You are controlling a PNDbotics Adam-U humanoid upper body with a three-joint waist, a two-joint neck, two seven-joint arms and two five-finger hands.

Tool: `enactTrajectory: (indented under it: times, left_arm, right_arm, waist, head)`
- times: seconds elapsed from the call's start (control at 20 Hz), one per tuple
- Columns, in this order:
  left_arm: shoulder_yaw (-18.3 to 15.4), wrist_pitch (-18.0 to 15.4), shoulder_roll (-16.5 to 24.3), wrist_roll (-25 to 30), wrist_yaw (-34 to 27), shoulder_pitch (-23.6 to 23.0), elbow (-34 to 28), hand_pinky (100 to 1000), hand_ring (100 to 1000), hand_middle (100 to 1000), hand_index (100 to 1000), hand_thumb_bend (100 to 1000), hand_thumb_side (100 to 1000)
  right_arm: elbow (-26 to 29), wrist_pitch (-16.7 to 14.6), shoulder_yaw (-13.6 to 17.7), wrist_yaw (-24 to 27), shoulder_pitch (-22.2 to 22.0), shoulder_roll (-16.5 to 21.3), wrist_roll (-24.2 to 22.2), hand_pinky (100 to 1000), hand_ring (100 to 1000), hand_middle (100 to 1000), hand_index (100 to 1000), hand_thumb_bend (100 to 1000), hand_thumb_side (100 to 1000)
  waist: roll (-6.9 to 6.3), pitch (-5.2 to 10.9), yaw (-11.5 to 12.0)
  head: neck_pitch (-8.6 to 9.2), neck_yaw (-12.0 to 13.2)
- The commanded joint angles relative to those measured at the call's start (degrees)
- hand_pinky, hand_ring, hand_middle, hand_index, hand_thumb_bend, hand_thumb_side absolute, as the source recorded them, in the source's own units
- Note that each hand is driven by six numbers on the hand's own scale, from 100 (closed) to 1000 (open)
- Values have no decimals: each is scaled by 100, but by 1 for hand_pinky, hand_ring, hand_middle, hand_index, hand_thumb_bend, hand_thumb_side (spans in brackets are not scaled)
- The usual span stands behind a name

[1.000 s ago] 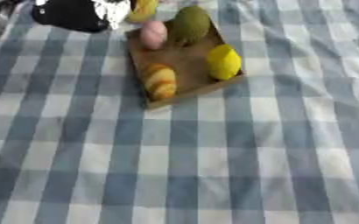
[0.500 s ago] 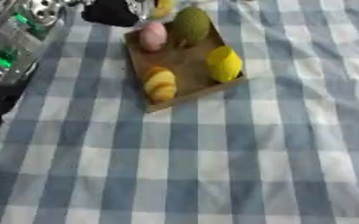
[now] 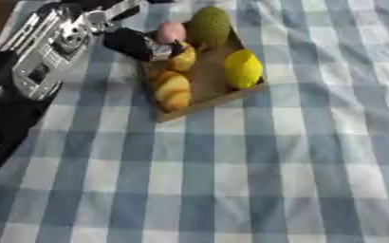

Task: Pick up objects on the table and place them in the box.

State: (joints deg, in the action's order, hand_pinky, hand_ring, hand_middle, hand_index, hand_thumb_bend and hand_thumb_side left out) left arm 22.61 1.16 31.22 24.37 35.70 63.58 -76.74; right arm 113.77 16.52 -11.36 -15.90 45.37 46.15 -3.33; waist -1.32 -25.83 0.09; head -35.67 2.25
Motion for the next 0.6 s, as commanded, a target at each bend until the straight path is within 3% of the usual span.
enactTrajectory:
  times: [0.05, 0.1, 0.25, 0.35, 0.6]
  left_arm:
    - [-168, -3, 86, 136, -109, 81, -86, 889, 883, 850, 922, 615, 665]
    - [-202, 25, 89, 145, -175, 78, -120, 887, 880, 847, 918, 600, 663]
    - [-323, 219, 135, -57, -304, 61, -309, 859, 841, 794, 858, 386, 587]
    - [-444, 428, 206, -393, -426, -8, -600, 838, 815, 761, 825, 316, 566]
    - [-1090, 1064, 602, -1472, -1344, -567, -2231, 815, 795, 742, 807, 295, 541]
  right_arm:
    - [82, 16, 54, 27, 74, 95, 7, 683, 701, 777, 813, 100, 672]
    - [82, 18, 56, 27, 70, 96, 8, 683, 701, 777, 813, 100, 671]
    - [82, 24, 62, 30, 53, 94, 13, 683, 701, 778, 813, 100, 671]
    - [82, 29, 64, 29, 30, 106, 11, 683, 701, 778, 813, 100, 668]
    - [82, 45, 103, 20, -53, 170, 40, 685, 702, 778, 813, 100, 662]
  waist:
    - [15, 161, 13]
    - [17, 168, 17]
    - [26, 196, 32]
    - [34, 222, 58]
    - [64, 283, 162]
  head:
    - [23, -18]
    - [20, -20]
    - [5, -27]
    - [-18, -40]
    - [-85, -121]
